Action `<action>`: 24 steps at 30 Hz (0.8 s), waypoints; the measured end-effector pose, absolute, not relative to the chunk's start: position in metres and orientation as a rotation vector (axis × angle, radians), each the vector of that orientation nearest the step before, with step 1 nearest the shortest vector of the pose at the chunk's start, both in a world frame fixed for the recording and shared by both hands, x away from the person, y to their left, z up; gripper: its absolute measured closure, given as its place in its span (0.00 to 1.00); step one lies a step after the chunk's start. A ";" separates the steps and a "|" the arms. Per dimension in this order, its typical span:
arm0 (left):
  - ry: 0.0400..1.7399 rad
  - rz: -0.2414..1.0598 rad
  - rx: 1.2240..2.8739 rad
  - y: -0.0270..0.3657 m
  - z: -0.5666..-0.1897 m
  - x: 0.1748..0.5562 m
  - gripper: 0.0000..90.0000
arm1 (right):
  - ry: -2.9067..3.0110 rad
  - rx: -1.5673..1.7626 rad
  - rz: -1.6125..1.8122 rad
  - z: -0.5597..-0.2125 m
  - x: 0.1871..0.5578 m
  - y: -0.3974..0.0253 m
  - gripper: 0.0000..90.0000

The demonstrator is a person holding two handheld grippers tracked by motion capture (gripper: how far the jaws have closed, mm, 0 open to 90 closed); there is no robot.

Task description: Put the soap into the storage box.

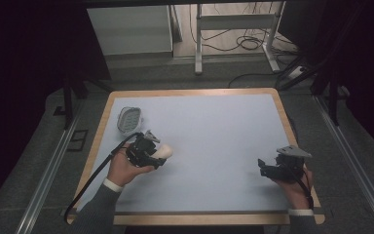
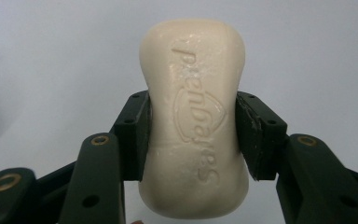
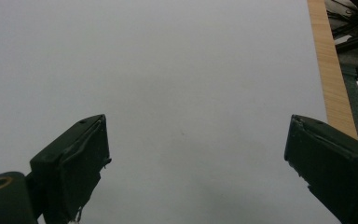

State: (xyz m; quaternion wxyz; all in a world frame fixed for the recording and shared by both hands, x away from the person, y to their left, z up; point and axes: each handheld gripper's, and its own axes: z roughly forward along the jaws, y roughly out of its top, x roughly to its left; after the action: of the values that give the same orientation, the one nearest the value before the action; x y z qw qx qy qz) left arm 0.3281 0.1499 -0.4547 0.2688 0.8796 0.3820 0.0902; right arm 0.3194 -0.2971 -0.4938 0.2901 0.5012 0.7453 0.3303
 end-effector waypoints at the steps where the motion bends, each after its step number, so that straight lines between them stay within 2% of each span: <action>1: 1.032 0.245 2.369 0.151 -0.454 0.328 0.55 | 1.989 1.337 0.879 -0.494 0.319 -0.297 0.07; 24: 1.065 0.263 2.342 0.163 -0.443 0.339 0.55 | 1.989 1.337 0.873 -0.494 0.320 -0.298 0.07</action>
State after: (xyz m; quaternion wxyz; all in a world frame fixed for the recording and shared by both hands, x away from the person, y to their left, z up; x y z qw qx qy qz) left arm 0.3388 0.1630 -0.4433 0.2742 0.8709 0.3960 0.0979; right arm 0.3198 -0.2983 -0.4945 0.2913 0.5016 0.7459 0.3274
